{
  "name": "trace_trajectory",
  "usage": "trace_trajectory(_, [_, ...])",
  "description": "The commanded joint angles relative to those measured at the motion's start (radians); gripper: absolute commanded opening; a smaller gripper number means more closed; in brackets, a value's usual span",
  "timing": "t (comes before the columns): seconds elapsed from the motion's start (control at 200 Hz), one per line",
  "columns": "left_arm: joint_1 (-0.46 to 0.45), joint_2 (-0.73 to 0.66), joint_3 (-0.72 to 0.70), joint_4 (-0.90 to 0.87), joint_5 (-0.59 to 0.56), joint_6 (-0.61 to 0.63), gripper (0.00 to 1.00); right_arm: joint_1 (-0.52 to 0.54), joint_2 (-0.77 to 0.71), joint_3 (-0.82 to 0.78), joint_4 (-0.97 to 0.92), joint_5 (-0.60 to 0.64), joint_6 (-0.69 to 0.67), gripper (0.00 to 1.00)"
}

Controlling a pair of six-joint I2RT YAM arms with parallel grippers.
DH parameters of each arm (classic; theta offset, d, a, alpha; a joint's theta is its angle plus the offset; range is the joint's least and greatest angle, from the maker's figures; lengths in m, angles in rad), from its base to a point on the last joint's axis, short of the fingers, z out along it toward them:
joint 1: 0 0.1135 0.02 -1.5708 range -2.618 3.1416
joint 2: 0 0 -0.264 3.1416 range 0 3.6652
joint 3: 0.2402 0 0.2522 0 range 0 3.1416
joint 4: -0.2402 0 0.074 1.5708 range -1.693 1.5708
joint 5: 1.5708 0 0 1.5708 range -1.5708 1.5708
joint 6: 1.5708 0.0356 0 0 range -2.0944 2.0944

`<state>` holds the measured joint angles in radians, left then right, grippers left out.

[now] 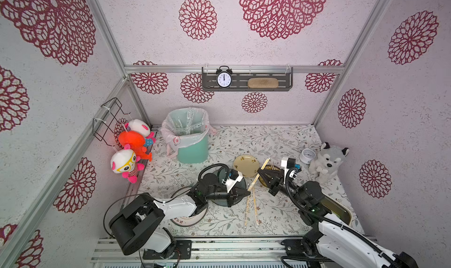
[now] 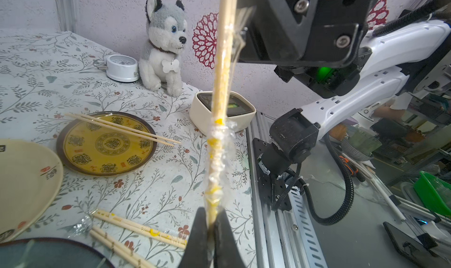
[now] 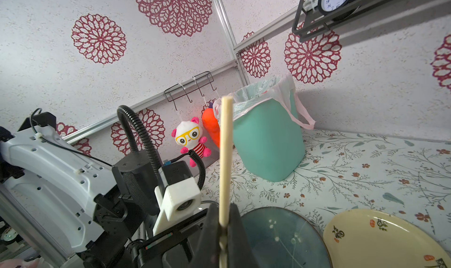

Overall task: Remove the packaging of disposable chopsticks
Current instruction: Remove the packet bag from the disposable chopsticks.

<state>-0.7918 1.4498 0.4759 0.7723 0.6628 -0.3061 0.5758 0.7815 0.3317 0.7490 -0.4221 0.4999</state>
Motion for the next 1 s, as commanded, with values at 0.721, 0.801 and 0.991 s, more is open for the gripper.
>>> trace_trajectory(0.721, [0.012, 0.042, -0.005, -0.21, 0.057, 0.041, 0.0, -0.048, -0.042, 0.128, 0.156, 0.015, -0.015, 0.0])
trace_trajectory(0.801, [0.012, 0.044, -0.008, -0.195, 0.054, 0.035, 0.0, -0.047, -0.036, 0.13, 0.15, -0.005, -0.019, 0.0])
trace_trajectory(0.991, [0.012, 0.055, 0.001, -0.195, 0.051, 0.034, 0.0, -0.046, -0.042, 0.093, 0.176, -0.014, -0.02, 0.0])
